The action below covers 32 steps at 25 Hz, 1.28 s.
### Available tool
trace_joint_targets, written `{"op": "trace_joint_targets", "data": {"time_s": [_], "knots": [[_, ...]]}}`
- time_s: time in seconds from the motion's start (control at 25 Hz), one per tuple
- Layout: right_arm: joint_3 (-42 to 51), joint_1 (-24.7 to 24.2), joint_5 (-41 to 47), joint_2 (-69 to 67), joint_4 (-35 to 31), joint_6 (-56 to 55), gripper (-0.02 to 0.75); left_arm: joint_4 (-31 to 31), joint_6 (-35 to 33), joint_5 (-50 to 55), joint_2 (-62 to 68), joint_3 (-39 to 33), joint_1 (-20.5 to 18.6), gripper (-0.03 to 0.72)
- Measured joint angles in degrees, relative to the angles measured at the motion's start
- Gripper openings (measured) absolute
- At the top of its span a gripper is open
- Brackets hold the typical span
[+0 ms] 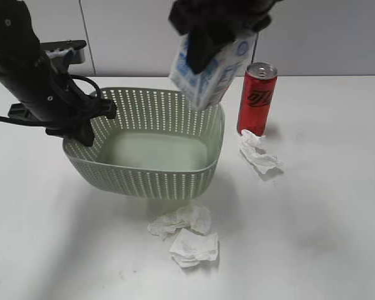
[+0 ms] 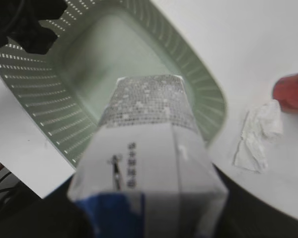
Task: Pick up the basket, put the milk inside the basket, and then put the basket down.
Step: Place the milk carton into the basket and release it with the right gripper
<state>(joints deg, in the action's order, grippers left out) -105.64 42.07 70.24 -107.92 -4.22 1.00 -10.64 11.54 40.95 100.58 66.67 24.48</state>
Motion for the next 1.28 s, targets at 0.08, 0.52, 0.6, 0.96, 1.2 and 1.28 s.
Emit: {"op": "trace_joint_targets", "data": {"time_s": [0.08,0.52,0.6,0.96,1.2,1.28], "knots": [[-0.2,0.59,-0.06,-2.97,-0.27,-1.68,0.312,0.0,0.0,-0.03,0.0,0.0,0.0,0.007],[-0.2,0.58,-4.78,-11.62,-2.24,-5.99,0.312,-0.12,0.0,-2.09,0.0,0.0,0.0,0.007],[-0.2,0.58,-5.11,-11.84,-2.09,-6.11,0.312,-0.47,0.0,-2.05,0.0,0.0,0.0,0.007],[-0.66,0.63,-6.08,-12.21,0.7,-6.26,0.428,0.08,-0.25,-0.65,0.36,-0.21,0.0,0.011],[-1.34,0.63,-4.81,-12.16,0.39,-6.16,0.586,-0.27,-0.36,0.14,0.51,-0.27,0.0,0.01],[-2.81,0.63,-2.91,-11.73,0.39,-6.16,0.598,-0.42,-0.36,0.14,0.51,-0.27,0.0,0.01]]}}
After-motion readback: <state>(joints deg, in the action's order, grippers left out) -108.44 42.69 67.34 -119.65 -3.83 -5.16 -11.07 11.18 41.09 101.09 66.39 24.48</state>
